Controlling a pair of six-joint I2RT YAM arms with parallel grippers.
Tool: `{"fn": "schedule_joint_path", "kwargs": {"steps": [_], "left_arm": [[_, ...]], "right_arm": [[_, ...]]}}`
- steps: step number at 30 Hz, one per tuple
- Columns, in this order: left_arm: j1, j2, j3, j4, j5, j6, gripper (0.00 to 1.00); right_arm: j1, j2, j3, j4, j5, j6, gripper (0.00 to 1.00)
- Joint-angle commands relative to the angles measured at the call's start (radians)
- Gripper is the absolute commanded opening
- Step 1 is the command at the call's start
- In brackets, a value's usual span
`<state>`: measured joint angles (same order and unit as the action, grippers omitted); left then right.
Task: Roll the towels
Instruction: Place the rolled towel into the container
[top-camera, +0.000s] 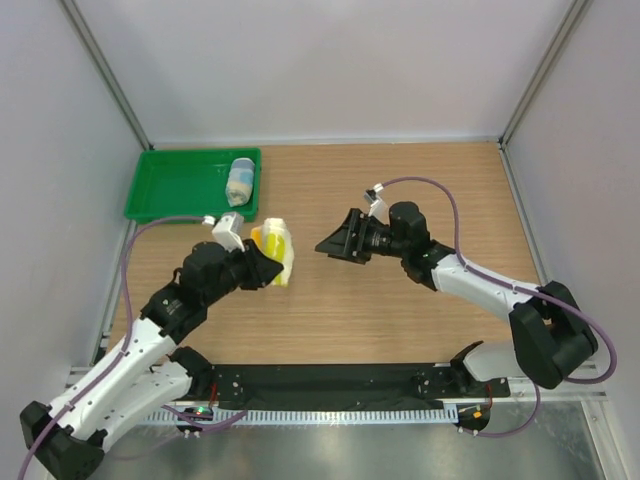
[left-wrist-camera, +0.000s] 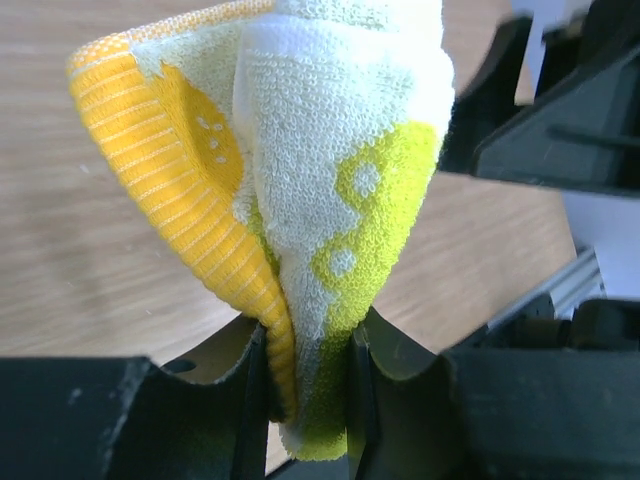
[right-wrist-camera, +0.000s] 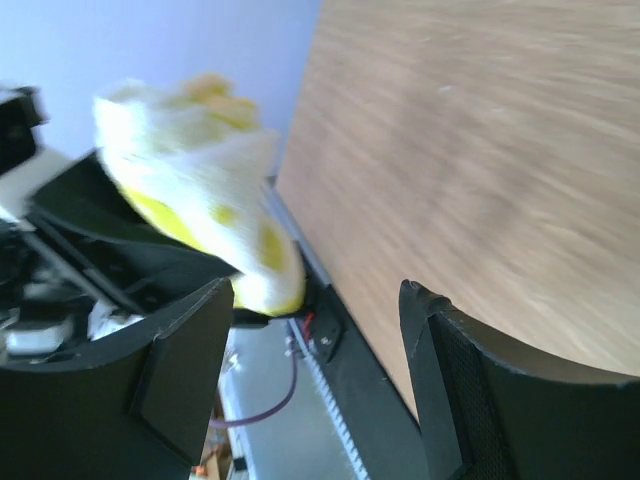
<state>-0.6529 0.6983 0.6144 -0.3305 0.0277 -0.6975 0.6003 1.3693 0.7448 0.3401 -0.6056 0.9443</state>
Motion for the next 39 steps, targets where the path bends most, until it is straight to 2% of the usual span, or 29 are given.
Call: {"fn": "schedule_joint_path", "kwargs": {"steps": [1,4,5,6,8,11,12,13,16,18,20,21,22,25,29,33,36,39], "left_arm": [[0.131,0.073,0.106,0.004,0.066,0.052,0.0],[0.29,0.17,0.217,-0.027,0.23,0.053,0.0],[0.423,0.244,0.238,-0.012,0.289,0.049,0.0],[0.479,0.282,0.257,0.002,0.407,0.03,0.0],[0.627,0.367,0.338,0.024,0.492,0.016,0.01],[0.722,0.597,0.537,-0.03,0.621,0.087,0.0],[0.772,0.73,0.588,-0.066,0.662,0.114,0.0],[0.801,0.788,0.675,-0.077,0.752,0.119,0.0],[0.912,0.958,0.732,0.022,0.868,0.035,0.0],[0.937,1.03,0.83,0.015,0.854,0.05,0.0],[0.944,1.164,0.942,-0.123,0.835,0.135,0.0],[0.943,1.21,1.069,-0.172,0.828,0.159,0.0],[0.94,1.3,1.123,-0.265,0.818,0.177,0.0],[0.938,1.397,1.29,-0.323,0.732,0.223,0.0],[0.937,1.585,1.513,-0.511,0.64,0.322,0.0],[0.929,1.661,1.539,-0.475,0.698,0.332,0.0],[0.914,1.734,1.578,-0.505,0.681,0.369,0.0],[0.897,1.803,1.604,-0.499,0.756,0.372,0.0]], "right_arm": [[-0.028,-0.064,-0.022,-0.17,0.108,-0.062,0.74],[-0.03,-0.093,-0.033,-0.229,0.13,-0.093,0.74],[-0.028,-0.117,-0.035,-0.243,0.135,-0.101,0.74],[-0.03,-0.125,-0.035,-0.265,0.138,-0.108,0.74],[-0.03,-0.145,-0.032,-0.283,0.138,-0.124,0.74],[-0.03,-0.154,-0.027,-0.306,0.135,-0.13,0.74],[-0.031,-0.159,-0.028,-0.308,0.13,-0.128,0.74],[-0.03,-0.161,-0.028,-0.302,0.126,-0.127,0.74],[-0.03,-0.171,-0.035,-0.302,0.107,-0.127,0.74],[-0.03,-0.18,-0.044,-0.303,0.093,-0.128,0.74],[-0.03,-0.197,-0.041,-0.332,0.09,-0.145,0.74],[-0.031,-0.202,-0.042,-0.334,0.092,-0.16,0.74],[-0.031,-0.217,-0.044,-0.372,0.095,-0.165,0.74],[-0.033,-0.226,-0.056,-0.386,0.083,-0.17,0.74],[-0.033,-0.254,-0.059,-0.409,0.081,-0.182,0.74],[-0.033,-0.248,-0.056,-0.403,0.069,-0.18,0.74],[-0.031,-0.236,-0.038,-0.409,0.058,-0.183,0.74],[-0.033,-0.228,-0.027,-0.42,0.056,-0.194,0.74]]}}
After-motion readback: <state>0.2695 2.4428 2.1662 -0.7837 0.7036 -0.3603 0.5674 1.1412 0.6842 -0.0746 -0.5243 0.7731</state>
